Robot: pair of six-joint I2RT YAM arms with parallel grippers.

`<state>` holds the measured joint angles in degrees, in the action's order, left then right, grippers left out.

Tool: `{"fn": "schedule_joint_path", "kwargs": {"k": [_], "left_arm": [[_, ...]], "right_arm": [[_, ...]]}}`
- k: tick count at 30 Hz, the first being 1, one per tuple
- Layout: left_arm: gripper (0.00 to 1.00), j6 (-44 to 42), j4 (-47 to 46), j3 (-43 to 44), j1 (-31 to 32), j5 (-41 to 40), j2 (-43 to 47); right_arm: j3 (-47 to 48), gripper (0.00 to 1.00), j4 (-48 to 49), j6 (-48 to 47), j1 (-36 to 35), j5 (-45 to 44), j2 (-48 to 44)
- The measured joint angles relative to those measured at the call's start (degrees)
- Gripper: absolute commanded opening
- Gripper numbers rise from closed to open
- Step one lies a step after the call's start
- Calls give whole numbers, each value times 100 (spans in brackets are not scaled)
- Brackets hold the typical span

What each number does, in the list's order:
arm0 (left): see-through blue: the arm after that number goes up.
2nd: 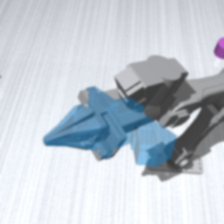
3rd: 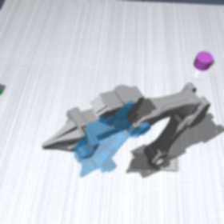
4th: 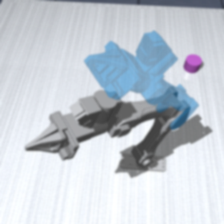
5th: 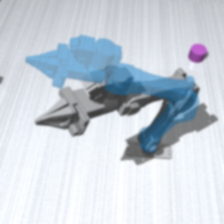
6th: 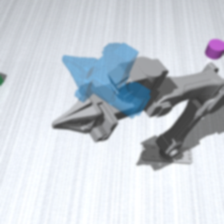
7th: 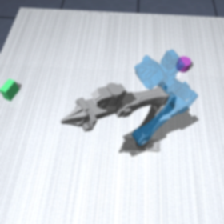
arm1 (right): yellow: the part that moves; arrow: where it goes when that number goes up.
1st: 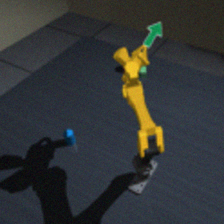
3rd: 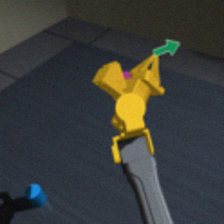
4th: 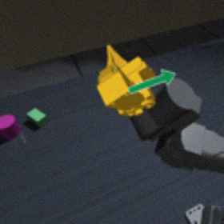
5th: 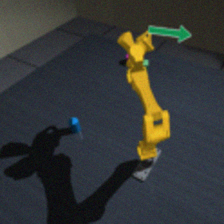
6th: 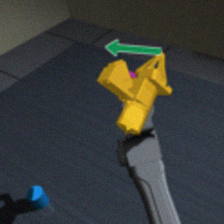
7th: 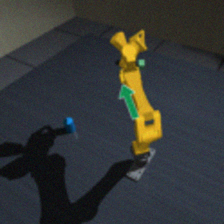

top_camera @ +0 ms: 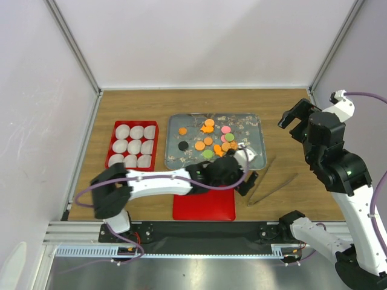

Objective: Pack the cookies

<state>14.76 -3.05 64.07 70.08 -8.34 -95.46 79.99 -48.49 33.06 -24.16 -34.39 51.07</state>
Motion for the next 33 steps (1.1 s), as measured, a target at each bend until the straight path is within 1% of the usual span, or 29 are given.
{"fn": "schedule_joint_path", "kwargs": {"k": [7,13,18,27,33], "left_arm": [[100,-127,-92,929,221,70,-1303],[100,37,59,1720,413,-310,-2144],[100,138,216,2120,511,-645,-2564],[99,190,275,2441,560,-885,-3080],[95,284,258,2524,649,-1056,-3346]], "right_arm": [[118,100,-236,2,2,42,26],[127,100,-402,46,2,92,39],[127,100,-442,87,2,140,39],[127,100,-442,103,2,254,35],[125,100,-442,105,2,302,22]]}}
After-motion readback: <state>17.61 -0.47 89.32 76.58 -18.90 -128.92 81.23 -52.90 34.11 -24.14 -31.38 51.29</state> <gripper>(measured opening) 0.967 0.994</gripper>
